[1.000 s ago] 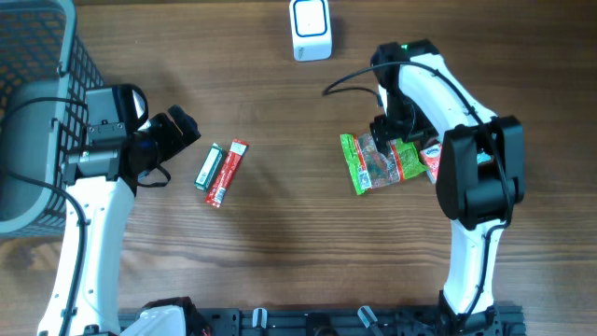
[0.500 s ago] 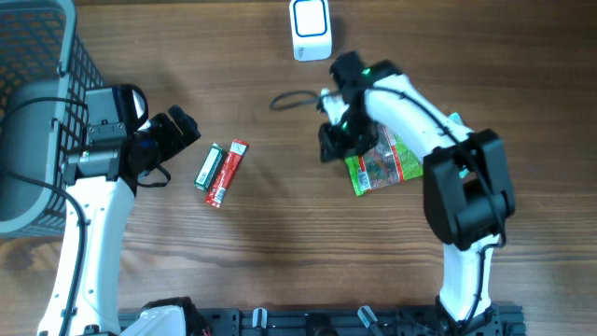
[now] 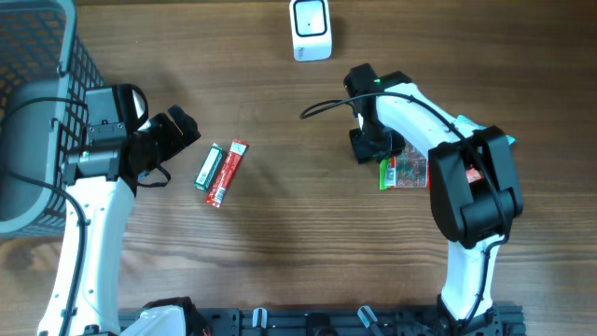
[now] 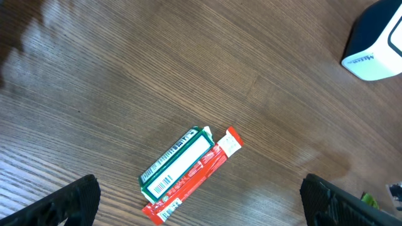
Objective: Scan the item barcode
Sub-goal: 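Lower the snack bag beside the Kleenex pack and release it, then move the right gripper to the red stick pack and grasp it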
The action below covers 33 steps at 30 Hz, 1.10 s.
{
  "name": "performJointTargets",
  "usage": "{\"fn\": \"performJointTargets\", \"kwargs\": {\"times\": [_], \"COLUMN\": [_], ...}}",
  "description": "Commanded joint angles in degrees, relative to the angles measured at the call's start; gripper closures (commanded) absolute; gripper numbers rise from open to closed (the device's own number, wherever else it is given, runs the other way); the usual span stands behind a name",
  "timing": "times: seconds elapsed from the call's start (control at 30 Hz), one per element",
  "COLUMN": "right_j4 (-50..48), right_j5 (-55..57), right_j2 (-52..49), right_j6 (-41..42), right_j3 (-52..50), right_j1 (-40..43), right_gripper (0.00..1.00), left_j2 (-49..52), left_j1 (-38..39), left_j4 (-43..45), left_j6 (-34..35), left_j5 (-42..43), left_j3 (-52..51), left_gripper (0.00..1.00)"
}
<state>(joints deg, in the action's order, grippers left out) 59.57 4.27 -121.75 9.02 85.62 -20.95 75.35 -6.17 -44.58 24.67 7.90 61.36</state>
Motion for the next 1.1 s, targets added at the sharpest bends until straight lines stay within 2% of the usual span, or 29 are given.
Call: {"fn": "performJointTargets", "kwargs": {"times": [0.0, 0.07, 0.17, 0.2, 0.23, 0.27, 0.37, 0.4, 0.53, 0.57, 0.67, 0.7, 0.8, 0.93, 1.07], "right_j4": [-1.9, -3.8, -10.6, -13.3, -15.2, -16.9, -18.6, -18.9, -21.6, -22.3, -24.2, -24.9, -27.6, -36.7, -38.1], "right_j5": [-12.0, -17.4, -30.3, -33.8, -35.7, -36.1, -35.7, -35.6, -30.7, -30.7, -30.9, -30.9, -30.9, -31.4, -31.8], "right_j2": [0.5, 0.7, 0.8, 0.8, 0.8, 0.7, 0.3, 0.3, 0.3, 0.3, 0.3, 0.3, 0.3, 0.3, 0.3], "right_j6": [-2.9, -2.6, 1.2, 4.3, 7.9, 12.3, 17.3, 19.2, 21.5, 21.5, 21.5, 22.2, 25.7, 28.8, 32.3], "right_j3": [-0.2, -0.2, -0.2, -0.2, -0.2, -0.2, -0.3, -0.7, -0.9, -0.9, -0.9, -0.9, -0.9, -0.9, -0.9], "right_j1": [-0.8, -1.3, -2.8, -3.3, -3.7, -4.3, -6.4, -7.5, -12.3, -13.2, -15.6, -16.4, -18.3, -21.7, -21.9], "right_gripper": [0.52, 0.51, 0.45, 0.35, 0.00, 0.00, 0.01, 0.07, 0.51, 0.56, 0.82, 0.85, 0.85, 0.84, 0.85], "left_j2": [-0.7, -0.7, -0.7, -0.7, -0.7, -0.7, -0.7, -0.7, -0.7, -0.7, -0.7, -0.7, -0.7, -0.7, -0.7], "left_j1": [-0.3, -0.3, -0.3, -0.3, -0.3, -0.3, -0.3, -0.3, -0.3, -0.3, -0.3, -0.3, -0.3, -0.3, -0.3], "left_j4": [0.2, 0.2, 0.2, 0.2, 0.2, 0.2, 0.2, 0.2, 0.2, 0.2, 0.2, 0.2, 0.2, 0.2, 0.2], "left_j6": [-0.7, -0.7, -0.7, -0.7, -0.7, -0.7, -0.7, -0.7, -0.7, -0.7, -0.7, -0.7, -0.7, -0.7, -0.7], "left_j5": [-0.5, -0.5, -0.5, -0.5, -0.5, -0.5, -0.5, -0.5, -0.5, -0.5, -0.5, -0.5, -0.5, -0.5, -0.5], "left_j3": [0.9, 0.9, 0.9, 0.9, 0.9, 0.9, 0.9, 0.9, 0.9, 0.9, 0.9, 0.9, 0.9, 0.9, 0.9], "left_gripper": [0.00, 0.00, 0.00, 0.00, 0.00, 0.00, 0.00, 0.00, 0.00, 0.00, 0.00, 0.00, 0.00, 0.00, 0.00]}}
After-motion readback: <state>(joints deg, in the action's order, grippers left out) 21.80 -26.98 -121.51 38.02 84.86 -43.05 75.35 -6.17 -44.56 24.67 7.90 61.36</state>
